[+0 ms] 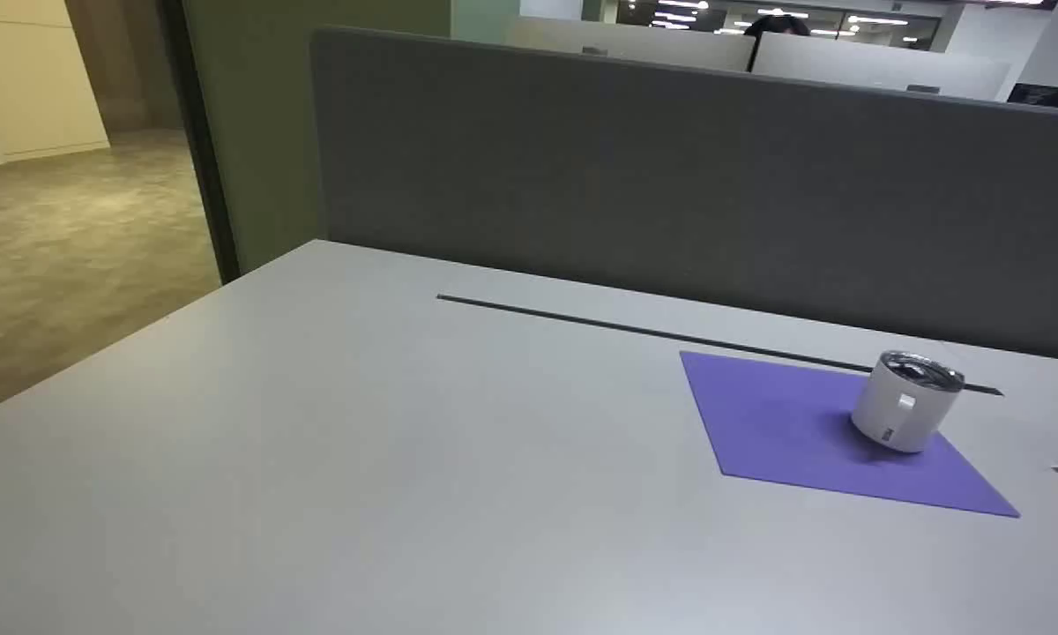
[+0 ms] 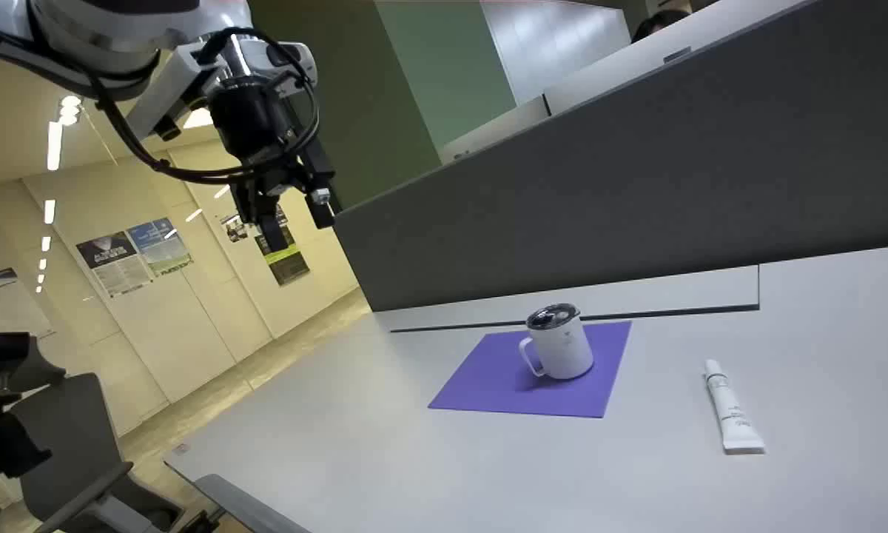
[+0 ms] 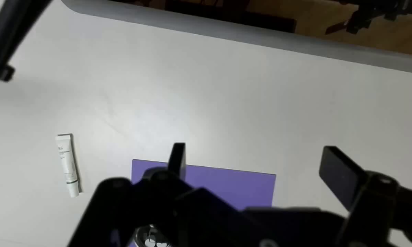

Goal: Move the black object on the strainer to the right, then to the left

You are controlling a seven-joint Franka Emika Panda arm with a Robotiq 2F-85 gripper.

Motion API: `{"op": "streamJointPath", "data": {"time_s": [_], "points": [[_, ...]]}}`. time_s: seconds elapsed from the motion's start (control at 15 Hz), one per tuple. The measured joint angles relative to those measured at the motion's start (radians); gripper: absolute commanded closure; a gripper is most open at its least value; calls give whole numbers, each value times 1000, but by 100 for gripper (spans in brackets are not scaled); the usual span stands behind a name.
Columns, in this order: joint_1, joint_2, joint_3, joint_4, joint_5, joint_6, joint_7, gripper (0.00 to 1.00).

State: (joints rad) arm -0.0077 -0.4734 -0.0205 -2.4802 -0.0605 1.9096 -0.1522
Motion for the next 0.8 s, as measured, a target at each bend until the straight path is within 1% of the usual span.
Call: {"op": "streamJointPath", "data": {"time_s": [0.8], "points": [[-1,0,-1,0,0,16,-1,0]]}}
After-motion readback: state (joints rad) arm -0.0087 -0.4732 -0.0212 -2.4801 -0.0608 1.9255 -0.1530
